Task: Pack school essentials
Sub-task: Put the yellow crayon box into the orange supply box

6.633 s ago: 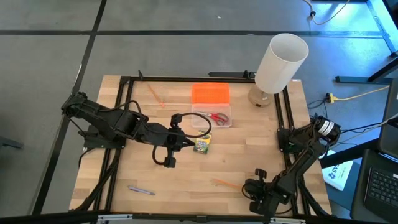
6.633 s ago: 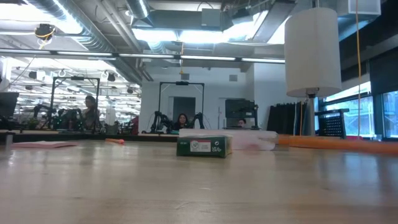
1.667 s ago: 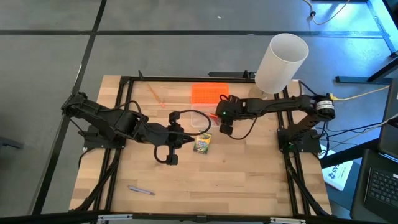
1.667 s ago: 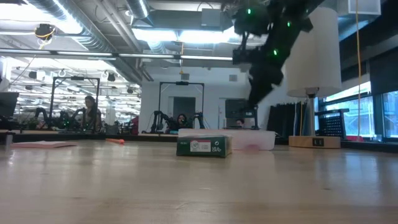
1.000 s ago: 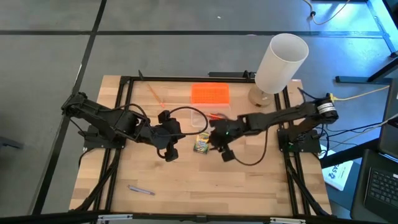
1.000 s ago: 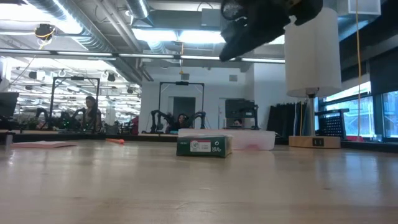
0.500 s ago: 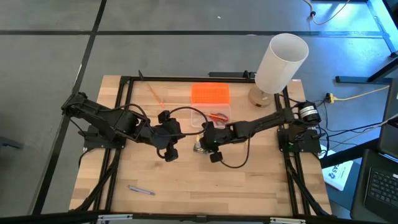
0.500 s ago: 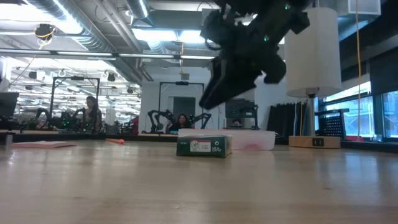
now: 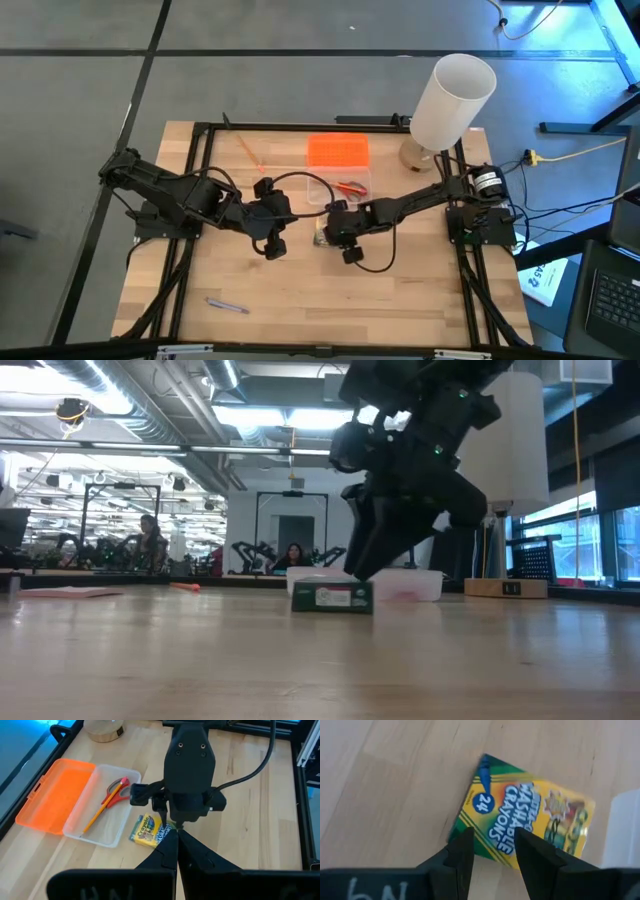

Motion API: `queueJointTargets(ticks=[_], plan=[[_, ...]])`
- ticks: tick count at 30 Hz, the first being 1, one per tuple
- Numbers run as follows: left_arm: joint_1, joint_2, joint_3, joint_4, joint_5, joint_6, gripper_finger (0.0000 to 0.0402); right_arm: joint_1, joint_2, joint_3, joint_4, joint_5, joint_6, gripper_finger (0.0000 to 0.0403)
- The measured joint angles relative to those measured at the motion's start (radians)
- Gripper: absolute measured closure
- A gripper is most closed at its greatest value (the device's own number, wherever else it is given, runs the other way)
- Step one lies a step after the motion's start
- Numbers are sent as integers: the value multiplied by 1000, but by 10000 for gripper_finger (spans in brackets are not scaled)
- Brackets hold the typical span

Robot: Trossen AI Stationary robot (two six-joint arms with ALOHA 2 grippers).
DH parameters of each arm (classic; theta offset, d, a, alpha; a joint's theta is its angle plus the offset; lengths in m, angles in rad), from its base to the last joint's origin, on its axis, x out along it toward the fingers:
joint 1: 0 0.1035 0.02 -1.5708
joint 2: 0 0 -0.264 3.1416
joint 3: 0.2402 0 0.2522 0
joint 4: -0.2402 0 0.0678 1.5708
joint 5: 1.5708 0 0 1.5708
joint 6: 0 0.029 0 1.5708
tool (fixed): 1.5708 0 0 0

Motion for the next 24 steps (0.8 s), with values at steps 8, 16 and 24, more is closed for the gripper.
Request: queueJointTargets(ticks=[8, 16, 24], plan=[[0, 0, 0, 0, 0, 0, 401, 0, -8, 1, -82, -1, 44, 262], [0, 0, 0, 0, 0, 0, 401, 0, -42, 0, -184, -34, 61, 262], [0, 0, 0, -5, 0, 0, 401, 0, -67, 0, -344, -36, 60, 262]])
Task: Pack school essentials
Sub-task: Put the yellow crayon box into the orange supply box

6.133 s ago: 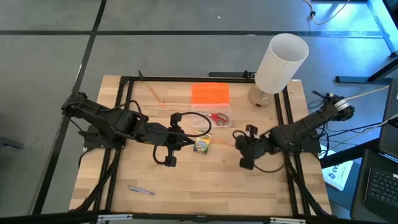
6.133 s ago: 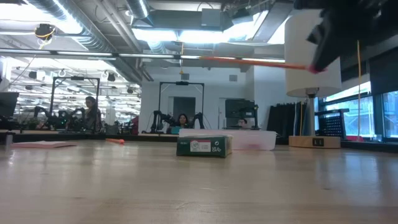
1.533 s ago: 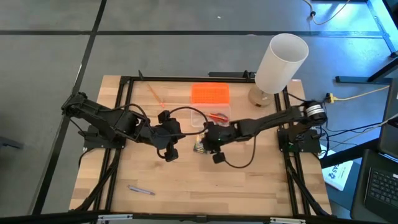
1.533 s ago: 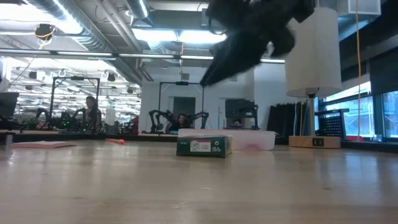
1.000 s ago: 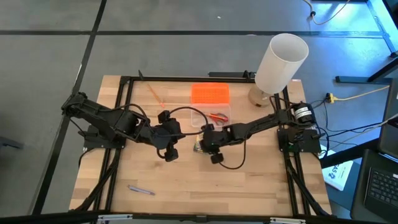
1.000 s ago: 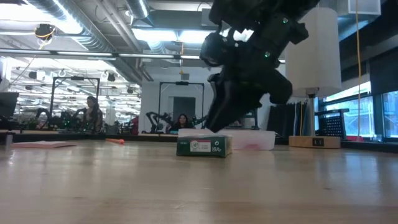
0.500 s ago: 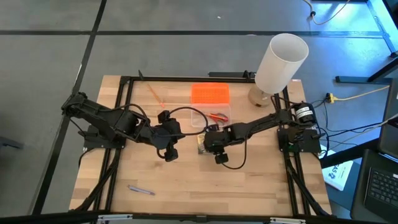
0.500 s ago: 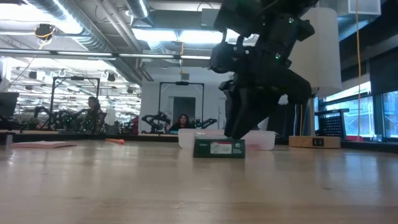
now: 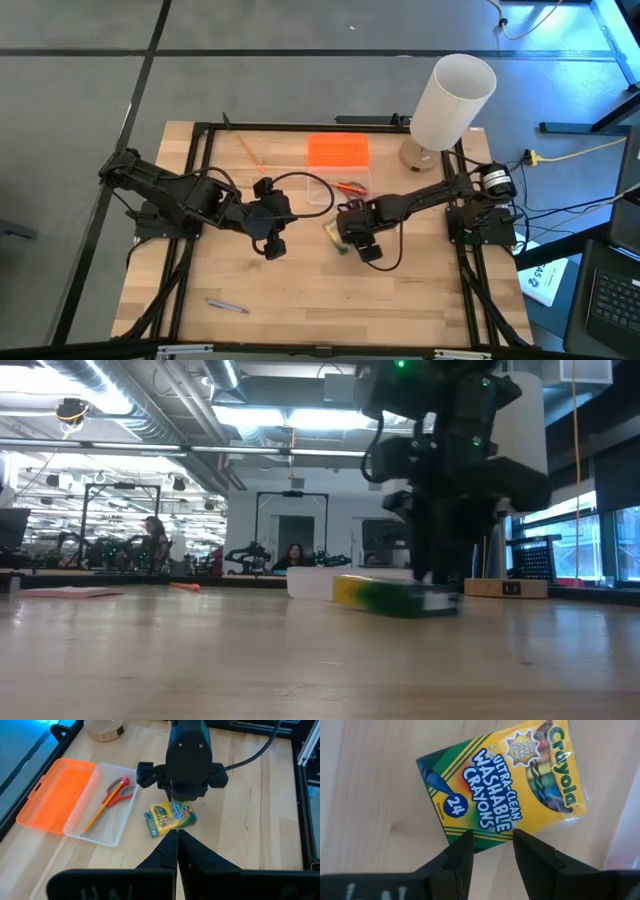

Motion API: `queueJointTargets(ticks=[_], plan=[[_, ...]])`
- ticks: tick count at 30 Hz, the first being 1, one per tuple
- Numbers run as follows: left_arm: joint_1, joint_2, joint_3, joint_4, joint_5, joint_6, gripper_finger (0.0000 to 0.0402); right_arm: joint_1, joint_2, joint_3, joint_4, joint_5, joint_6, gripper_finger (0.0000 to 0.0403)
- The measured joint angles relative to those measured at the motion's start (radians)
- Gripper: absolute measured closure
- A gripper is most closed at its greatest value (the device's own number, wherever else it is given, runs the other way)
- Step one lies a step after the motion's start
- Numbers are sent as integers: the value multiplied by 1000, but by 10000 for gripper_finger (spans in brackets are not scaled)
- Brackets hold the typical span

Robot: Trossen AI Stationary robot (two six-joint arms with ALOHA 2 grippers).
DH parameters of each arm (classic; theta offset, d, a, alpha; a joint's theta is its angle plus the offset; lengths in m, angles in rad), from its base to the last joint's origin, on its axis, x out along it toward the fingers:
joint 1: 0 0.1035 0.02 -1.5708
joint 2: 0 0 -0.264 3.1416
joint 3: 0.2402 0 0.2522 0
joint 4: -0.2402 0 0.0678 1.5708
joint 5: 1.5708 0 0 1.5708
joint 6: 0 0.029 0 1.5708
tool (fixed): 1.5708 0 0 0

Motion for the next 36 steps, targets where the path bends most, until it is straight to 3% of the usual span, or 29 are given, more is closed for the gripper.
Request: queueJointTargets(ticks=[12, 25, 31, 36], plan=[[0, 0, 0, 0, 0, 0, 401, 0, 0, 95, -164, 0, 3, 262], [0, 0, 0, -2, 0, 48, 401, 3, -7, 328, -411, -24, 200, 262], [0, 0, 0, -35, 0, 54, 401, 46, -139, 296, -465, -20, 377, 262], [8, 0, 0, -52, -6, 56, 401, 94, -258, 273, -450, 101, 642, 262]])
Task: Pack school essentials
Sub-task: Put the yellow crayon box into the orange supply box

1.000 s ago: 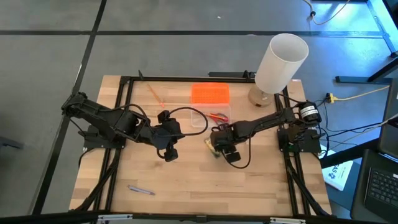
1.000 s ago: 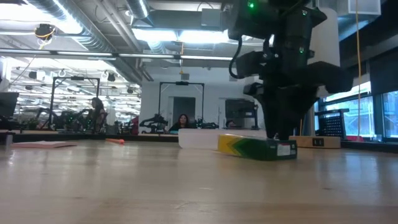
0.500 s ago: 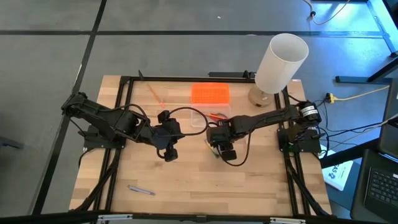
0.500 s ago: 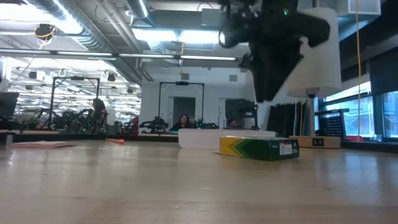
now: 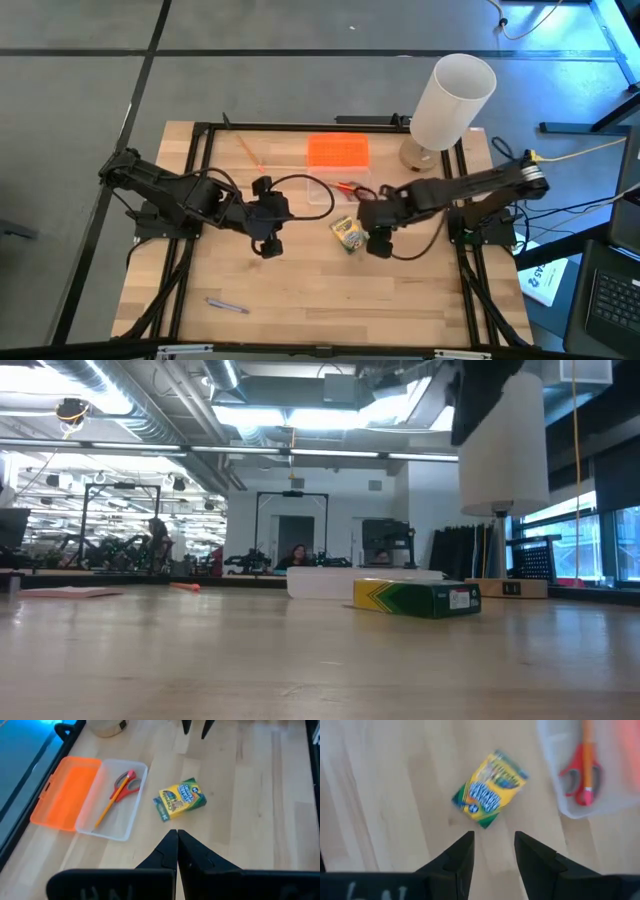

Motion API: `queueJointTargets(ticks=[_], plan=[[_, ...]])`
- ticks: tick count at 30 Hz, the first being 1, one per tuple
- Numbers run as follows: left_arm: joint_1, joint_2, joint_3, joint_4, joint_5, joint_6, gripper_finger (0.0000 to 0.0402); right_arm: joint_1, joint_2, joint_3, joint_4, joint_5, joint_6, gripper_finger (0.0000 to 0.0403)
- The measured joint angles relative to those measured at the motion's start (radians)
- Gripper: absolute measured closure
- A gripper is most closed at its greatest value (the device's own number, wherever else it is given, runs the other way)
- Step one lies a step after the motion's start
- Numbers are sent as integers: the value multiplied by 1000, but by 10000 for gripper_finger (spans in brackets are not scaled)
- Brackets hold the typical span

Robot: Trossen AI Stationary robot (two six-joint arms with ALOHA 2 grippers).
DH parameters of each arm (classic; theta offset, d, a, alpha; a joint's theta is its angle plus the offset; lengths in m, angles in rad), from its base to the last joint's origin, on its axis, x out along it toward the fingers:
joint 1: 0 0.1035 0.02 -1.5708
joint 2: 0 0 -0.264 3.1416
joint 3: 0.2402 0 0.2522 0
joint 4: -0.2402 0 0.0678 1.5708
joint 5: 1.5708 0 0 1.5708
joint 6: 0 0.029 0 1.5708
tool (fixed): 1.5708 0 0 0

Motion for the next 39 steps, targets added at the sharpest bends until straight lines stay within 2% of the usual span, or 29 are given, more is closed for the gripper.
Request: queueJointTargets(ticks=[5, 14, 39], plan=[[12, 0, 0, 3, -3, 53, 401, 47, -41, -1, 11, 90, 156, 262], [35, 0, 0, 7, 33, 81, 401, 72, -40, -2, 13, 87, 225, 262], [31, 0, 0, 6, 35, 103, 401, 71, -34, -2, 113, 85, 225, 262]])
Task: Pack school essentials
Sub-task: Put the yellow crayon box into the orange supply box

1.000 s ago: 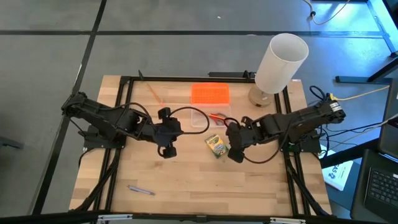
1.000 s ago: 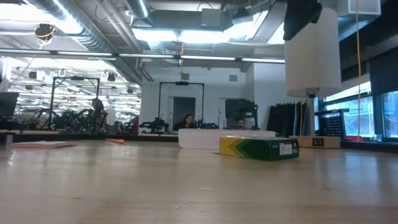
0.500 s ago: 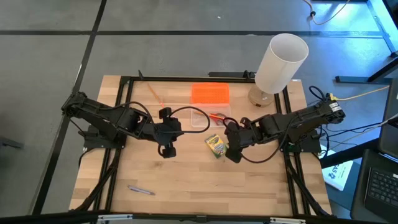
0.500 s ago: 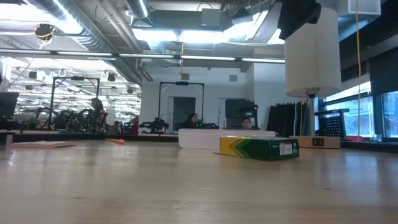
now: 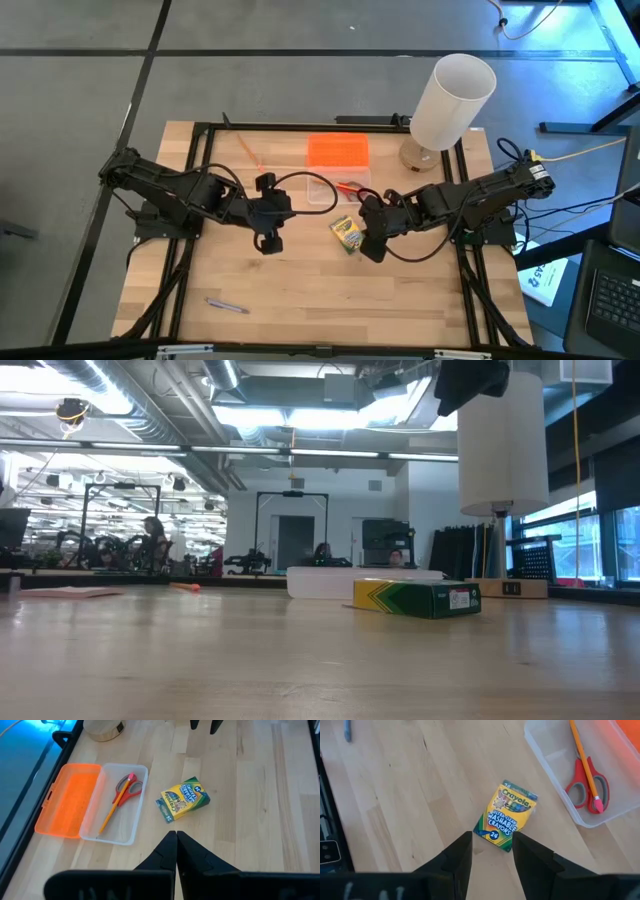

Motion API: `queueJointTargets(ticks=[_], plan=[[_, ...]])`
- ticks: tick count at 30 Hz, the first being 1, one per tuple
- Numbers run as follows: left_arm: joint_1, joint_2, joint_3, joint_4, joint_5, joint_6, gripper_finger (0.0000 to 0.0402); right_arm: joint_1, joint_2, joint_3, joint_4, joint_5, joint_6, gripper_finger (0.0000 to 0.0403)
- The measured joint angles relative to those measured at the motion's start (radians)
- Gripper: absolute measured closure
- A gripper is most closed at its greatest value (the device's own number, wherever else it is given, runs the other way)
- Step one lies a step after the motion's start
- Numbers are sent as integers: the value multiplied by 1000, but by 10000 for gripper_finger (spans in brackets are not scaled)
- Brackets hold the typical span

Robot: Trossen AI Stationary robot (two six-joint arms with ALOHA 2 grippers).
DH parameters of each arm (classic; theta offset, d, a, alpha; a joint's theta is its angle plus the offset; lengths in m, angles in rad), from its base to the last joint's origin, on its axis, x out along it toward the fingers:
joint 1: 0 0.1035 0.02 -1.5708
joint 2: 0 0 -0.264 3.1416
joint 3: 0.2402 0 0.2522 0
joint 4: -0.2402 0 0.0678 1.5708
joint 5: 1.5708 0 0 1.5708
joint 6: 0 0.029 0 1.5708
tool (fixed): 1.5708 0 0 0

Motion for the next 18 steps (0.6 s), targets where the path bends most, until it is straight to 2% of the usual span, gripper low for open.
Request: queueJointTargets(ticks=[8, 11, 14, 18], plan=[[0, 0, 0, 0, 0, 0, 401, 0, 0, -2, 2, 0, 31, 261], [0, 0, 0, 0, 0, 0, 401, 0, -1, -24, 38, -5, 45, 247], [0, 0, 0, 0, 0, 0, 401, 0, -1, -45, 58, -31, 49, 212], [0, 0, 0, 0, 0, 0, 401, 0, -1, -48, 62, -28, 51, 138]])
